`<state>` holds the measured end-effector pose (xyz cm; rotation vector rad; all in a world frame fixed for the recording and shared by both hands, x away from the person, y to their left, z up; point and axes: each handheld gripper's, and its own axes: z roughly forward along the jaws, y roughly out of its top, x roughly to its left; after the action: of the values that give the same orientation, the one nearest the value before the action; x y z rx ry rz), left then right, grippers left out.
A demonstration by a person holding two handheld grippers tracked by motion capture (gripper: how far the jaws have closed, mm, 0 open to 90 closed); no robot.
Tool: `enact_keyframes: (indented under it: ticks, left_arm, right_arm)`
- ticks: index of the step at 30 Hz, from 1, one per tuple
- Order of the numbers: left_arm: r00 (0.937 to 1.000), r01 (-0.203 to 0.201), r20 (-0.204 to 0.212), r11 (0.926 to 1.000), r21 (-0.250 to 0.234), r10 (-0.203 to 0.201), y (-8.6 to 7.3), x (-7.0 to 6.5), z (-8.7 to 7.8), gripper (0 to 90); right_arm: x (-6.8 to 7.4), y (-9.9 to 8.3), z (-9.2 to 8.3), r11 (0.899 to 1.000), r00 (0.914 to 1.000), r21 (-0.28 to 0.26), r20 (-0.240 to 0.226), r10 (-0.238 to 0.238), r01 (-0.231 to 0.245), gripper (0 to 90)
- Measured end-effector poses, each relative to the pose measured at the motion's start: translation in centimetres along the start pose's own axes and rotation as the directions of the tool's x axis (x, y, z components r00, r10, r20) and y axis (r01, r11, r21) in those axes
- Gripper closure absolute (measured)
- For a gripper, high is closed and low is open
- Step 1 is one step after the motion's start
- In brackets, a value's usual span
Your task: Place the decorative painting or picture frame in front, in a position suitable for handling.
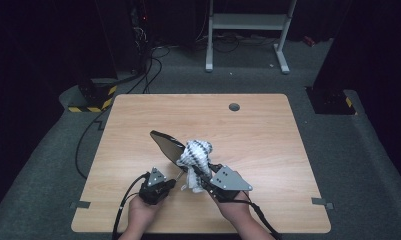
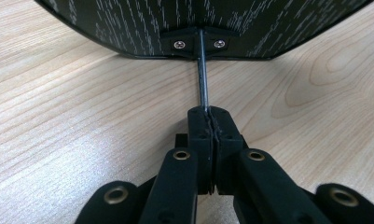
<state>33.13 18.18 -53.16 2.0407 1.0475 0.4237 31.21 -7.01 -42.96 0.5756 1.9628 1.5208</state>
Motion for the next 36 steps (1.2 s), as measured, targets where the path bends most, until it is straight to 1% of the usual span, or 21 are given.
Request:
enact_keyframes:
  ticks: [2, 7, 9, 11, 14, 15, 18, 21, 22, 23, 25, 26, 27, 30, 33, 36]
  left_arm:
    - [0.9999, -0.014, -0.004, 0.9999, 0.001, 0.014, 0.0, 0.0, 0.0, 88.0]
    - [0.9999, -0.011, -0.003, 0.9999, 0.002, 0.011, 0.0, -0.1, 0.0, 87.9]
    - [0.9999, -0.014, -0.008, 0.9999, -0.001, 0.014, 0.0, -0.1, 0.0, 87.9]
    - [1.0, -0.007, -0.004, 1.0, 0.002, 0.007, 0.0, 0.0, 0.0, 88.1]
    - [1.0, 0.0, -0.003, 1.0, 0.001, 0.0, 0.0, 0.0, 0.0, 88.5]
    - [1.0, 0.0, -0.003, 1.0, 0.001, 0.0, 0.0, 0.0, 0.0, 88.5]
    - [0.9999, -0.011, -0.01, 0.9999, 0.0, 0.011, 0.0, -0.1, 0.0, 88.6]
    - [1.0, -0.005, -0.005, 1.0, 0.0, 0.005, 0.0, 0.0, 0.0, 88.5]
    - [1.0, -0.007, -0.005, 1.0, 0.002, 0.007, 0.0, 0.0, 0.0, 88.5]
    - [1.0, 0.001, -0.002, 1.0, 0.0, -0.001, 0.0, 0.0, 0.0, 88.5]
    - [1.0, -0.006, -0.005, 1.0, 0.002, 0.006, 0.0, 0.0, 0.0, 88.5]
    - [1.0, -0.002, -0.003, 1.0, 0.002, 0.002, 0.0, -0.1, 0.0, 88.5]
    - [0.9999, -0.01, -0.01, 0.9999, 0.002, 0.01, 0.0, -0.1, 0.0, 88.5]
    - [0.9999, -0.012, -0.009, 0.9999, 0.006, 0.012, 0.0, -0.1, 0.0, 88.5]
    - [0.9995, -0.026, -0.015, 0.9997, 0.004, 0.026, 0.0, -0.3, 0.0, 88.5]
    - [0.9988, -0.043, -0.023, 0.9991, 0.003, 0.044, 0.0, -0.5, 0.0, 88.5]
  right_arm:
    - [-0.4, -0.4, -0.3, 1.0, 0.9999, 0.007, 0.01, 0.003, -0.003, 72.5]
    - [-1.0, -1.1, -0.5, 1.0, 0.9998, 0.024, 0.014, 0.016, -0.016, 71.9]
    - [-1.0, -1.0, -0.5, 0.999, 0.9997, 0.029, 0.005, 0.026, -0.026, 71.7]
    - [-0.9, -0.6, -0.3, 0.999, 0.9993, 0.028, -0.007, 0.037, -0.037, 71.6]
    - [-0.9, 0.1, -0.1, 0.999, 0.9984, 0.014, -0.03, 0.049, -0.048, 71.9]
    - [-0.8, 0.6, 0.0, 0.999, 0.9976, -0.002, -0.044, 0.053, -0.053, 72.4]
    - [-0.7, 1.9, 0.3, 0.998, 0.9972, -0.031, -0.051, 0.055, -0.057, 72.8]
    - [-0.7, 3.5, 0.8, 0.997, 0.9965, -0.055, -0.066, 0.051, -0.055, 72.7]
    - [-0.7, 4.0, 1.1, 0.997, 0.9963, -0.061, -0.071, 0.047, -0.052, 72.7]
    - [-0.6, 4.7, 1.4, 0.997, 0.9961, -0.067, -0.078, 0.043, -0.048, 72.6]
    - [-0.5, 5.6, 1.9, 0.996, 0.9958, -0.077, -0.087, 0.031, -0.038, 72.2]
    - [-0.4, 6.1, 2.2, 0.996, 0.9955, -0.081, -0.092, 0.024, -0.032, 72.0]
    - [-0.4, 6.8, 2.6, 0.996, 0.9951, -0.083, -0.096, 0.022, -0.03, 71.9]
    - [-0.3, 8.0, 3.5, 0.996, 0.9941, -0.08, -0.107, 0.02, -0.028, 72.0]
    - [-0.4, 9.0, 4.5, 0.998, 0.9939, -0.063, -0.109, 0.02, -0.027, 72.4]
    - [-0.6, 9.8, 5.4, 0.998, 0.9924, -0.04, -0.118, 0.035, -0.04, 72.8]
